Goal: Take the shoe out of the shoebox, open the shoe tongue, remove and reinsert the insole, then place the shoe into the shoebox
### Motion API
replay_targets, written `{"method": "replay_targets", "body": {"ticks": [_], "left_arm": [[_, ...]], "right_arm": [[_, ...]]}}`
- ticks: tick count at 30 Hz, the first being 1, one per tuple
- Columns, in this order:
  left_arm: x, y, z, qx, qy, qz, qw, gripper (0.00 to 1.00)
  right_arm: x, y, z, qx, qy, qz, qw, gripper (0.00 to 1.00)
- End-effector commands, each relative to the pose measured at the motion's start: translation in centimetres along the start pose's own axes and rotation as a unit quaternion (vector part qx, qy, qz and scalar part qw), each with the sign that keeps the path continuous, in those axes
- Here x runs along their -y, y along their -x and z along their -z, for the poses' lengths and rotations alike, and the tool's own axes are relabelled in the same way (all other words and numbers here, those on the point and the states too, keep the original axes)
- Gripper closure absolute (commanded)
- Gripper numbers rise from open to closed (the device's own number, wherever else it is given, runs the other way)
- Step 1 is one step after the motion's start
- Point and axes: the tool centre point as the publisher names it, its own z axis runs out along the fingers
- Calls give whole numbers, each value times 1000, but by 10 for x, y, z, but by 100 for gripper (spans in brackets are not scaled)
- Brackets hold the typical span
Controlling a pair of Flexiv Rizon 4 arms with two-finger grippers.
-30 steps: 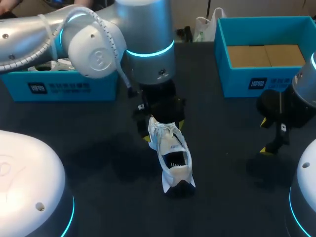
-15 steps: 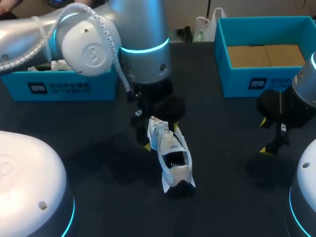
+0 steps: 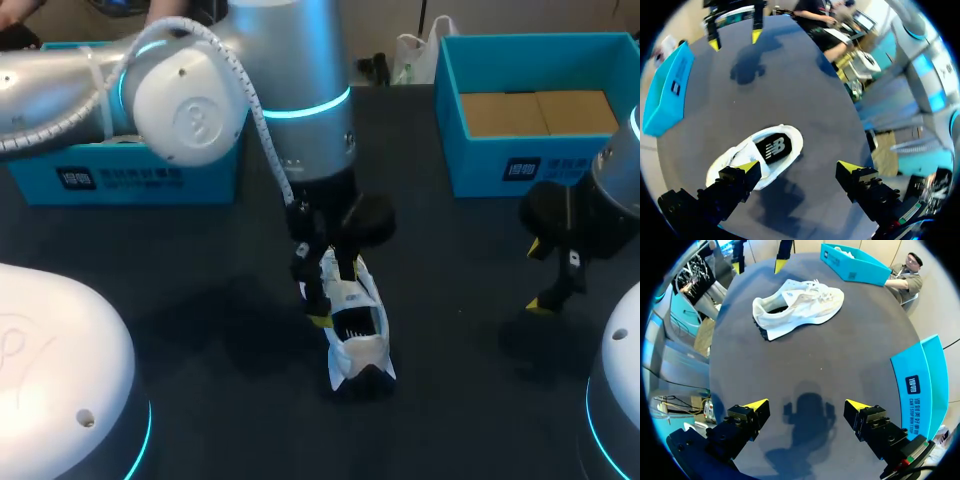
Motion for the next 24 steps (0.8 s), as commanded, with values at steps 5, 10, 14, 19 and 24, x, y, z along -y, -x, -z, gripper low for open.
{"method": "replay_targets", "body": {"ticks": [5,10,14,19,24], "left_arm": [[11,-32,-26,59,5,47,997,0],[21,-40,-41,74,16,52,996,0],[23,-34,-45,84,15,74,994,0],[27,-29,-53,94,20,94,991,0],[29,-18,-64,96,20,119,988,0]], "right_arm": [[-1,-1,-1,1,-2,0,1000,0],[-1,-1,-1,1,-2,0,1000,0],[-1,-1,-1,1,-2,0,1000,0],[-1,-1,-1,1,-2,0,1000,0],[-1,-1,-1,1,-2,0,1000,0]]}}
